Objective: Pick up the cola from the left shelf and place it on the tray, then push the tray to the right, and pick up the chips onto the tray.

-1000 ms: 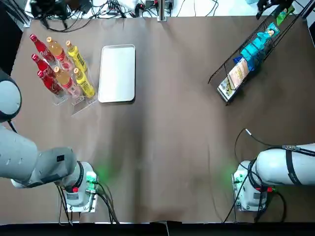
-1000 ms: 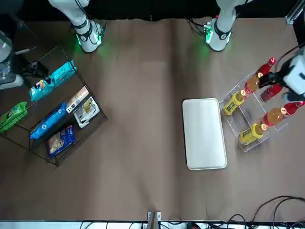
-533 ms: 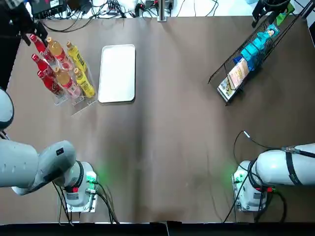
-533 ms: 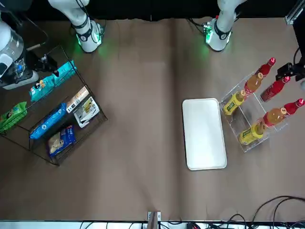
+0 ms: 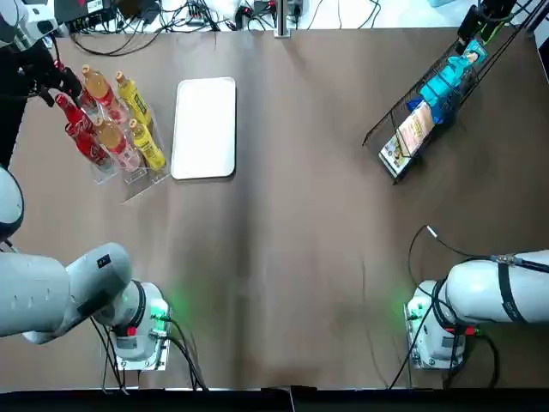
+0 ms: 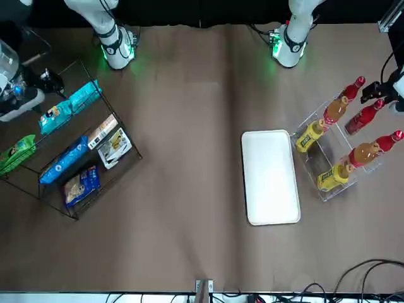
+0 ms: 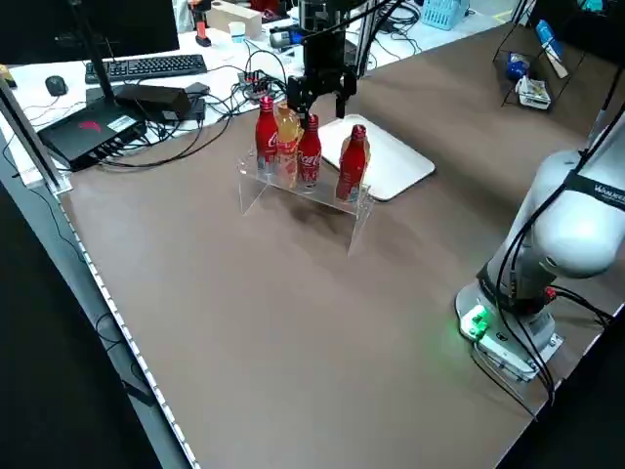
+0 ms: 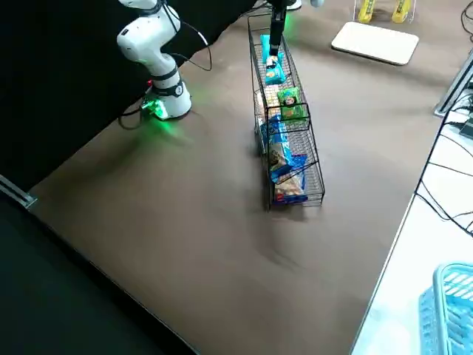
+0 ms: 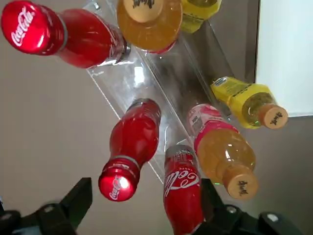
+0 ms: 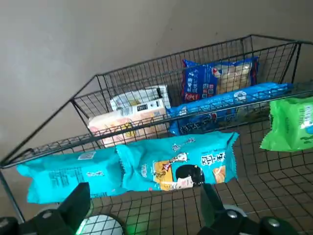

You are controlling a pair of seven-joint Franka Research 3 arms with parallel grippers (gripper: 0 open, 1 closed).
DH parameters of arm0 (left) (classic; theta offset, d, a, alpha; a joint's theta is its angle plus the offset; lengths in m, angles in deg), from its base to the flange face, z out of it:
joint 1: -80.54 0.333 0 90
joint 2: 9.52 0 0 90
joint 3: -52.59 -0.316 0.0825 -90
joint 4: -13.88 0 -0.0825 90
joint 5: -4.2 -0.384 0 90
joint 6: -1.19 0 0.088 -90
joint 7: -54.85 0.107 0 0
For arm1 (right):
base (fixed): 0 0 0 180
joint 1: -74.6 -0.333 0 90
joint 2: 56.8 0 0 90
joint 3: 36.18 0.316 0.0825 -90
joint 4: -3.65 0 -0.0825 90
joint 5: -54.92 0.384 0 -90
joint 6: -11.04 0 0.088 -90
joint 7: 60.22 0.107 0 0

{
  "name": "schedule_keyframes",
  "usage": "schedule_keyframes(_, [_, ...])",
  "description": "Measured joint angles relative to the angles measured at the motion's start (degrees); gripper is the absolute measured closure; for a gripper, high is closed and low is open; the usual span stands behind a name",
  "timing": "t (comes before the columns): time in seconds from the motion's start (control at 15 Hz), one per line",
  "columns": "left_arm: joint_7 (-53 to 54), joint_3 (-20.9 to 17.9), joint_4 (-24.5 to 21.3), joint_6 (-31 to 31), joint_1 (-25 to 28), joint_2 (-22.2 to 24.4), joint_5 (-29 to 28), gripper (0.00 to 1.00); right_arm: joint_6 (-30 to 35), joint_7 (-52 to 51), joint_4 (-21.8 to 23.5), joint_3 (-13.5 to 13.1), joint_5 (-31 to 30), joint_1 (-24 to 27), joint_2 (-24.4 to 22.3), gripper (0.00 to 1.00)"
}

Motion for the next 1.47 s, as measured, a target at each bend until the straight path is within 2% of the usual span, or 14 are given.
schedule_keyframes(0.13, [0.02, 0.0, -0.07, -0.7, 0.02, 0.01, 0.0, 0.17, 0.57, -0.2, 0.23, 0.31, -0.77, -0.22, 0.66, 0.04])
schedule_keyframes(0.2, [0.02, 0.0, -0.11, -1.05, 0.02, 0.01, 0.0, 0.17, 0.85, -0.24, 0.23, 0.36, -1.14, -0.27, 0.98, 0.11])
schedule_keyframes(0.33, [0.02, 0.0, -0.26, -1.85, 0.03, 0.01, 0.0, 0.27, 1.25, -0.56, 0.28, 0.36, -2.39, -0.3, 1.43, 0.14])
schedule_keyframes(0.4, [0.02, -0.01, -0.34, -2.11, 0.05, 0.0, -0.04, 0.27, 1.36, -0.71, 0.33, 0.36, -2.79, -0.3, 1.68, 0.22])
schedule_keyframes(0.53, [0.03, -0.01, -0.47, -2.59, 0.06, 0.0, -0.67, 0.31, 1.4, -0.91, 0.37, 0.36, -3.08, -0.3, 2.22, 0.26])
schedule_keyframes(0.6, [0.03, -0.01, -0.53, -2.78, 0.07, 0.0, -0.78, 0.31, 1.41, -0.92, 0.41, 0.36, -3.12, -0.3, 2.51, 0.33])
schedule_keyframes(0.73, [0.03, -0.01, -0.62, -3.08, 0.08, -0.02, -0.8, 0.33, 1.41, -0.94, 0.43, 0.36, -3.14, -0.3, 3.03, 0.34])
schedule_keyframes(0.87, [0.03, -0.01, -0.64, -3.5, 0.08, -0.16, -0.81, 0.38, 1.28, -0.95, 0.42, 0.34, -3.29, -0.29, 3.33, 0.44])
schedule_keyframes(0.93, [0.03, -0.01, -0.65, -3.62, 0.08, -0.24, -0.81, 0.39, 1.26, -0.96, 0.42, 0.34, -3.32, -0.29, 3.32, 0.44])
schedule_keyframes(1.0, [0.03, -0.01, -0.66, -3.72, 0.1, -0.31, -0.82, 0.45, 1.24, -0.96, 0.41, 0.33, -3.33, -0.28, 3.32, 0.51])
schedule_keyframes(1.07, [0.03, -0.01, -0.67, -3.81, 0.12, -0.36, -0.83, 0.52, 1.24, -0.96, 0.39, 0.33, -3.33, -0.28, 3.32, 0.66])
schedule_keyframes(1.13, [0.03, -0.01, -0.67, -3.92, 0.13, -0.39, -0.83, 0.52, 1.24, -0.95, 0.36, 0.33, -3.33, -0.27, 3.32, 0.75])
schedule_keyframes(1.4, [0.02, -0.05, -0.67, -4.08, 0.15, -0.41, -0.84, 0.57, 1.24, -0.95, 0.33, 0.3, -3.33, -0.2, 3.33, 0.81])
schedule_keyframes(1.47, [-0.02, -0.05, -0.66, -4.13, 0.16, -0.41, -0.85, 0.63, 1.24, -0.94, 0.33, 0.29, -3.33, -0.19, 3.33, 0.89])
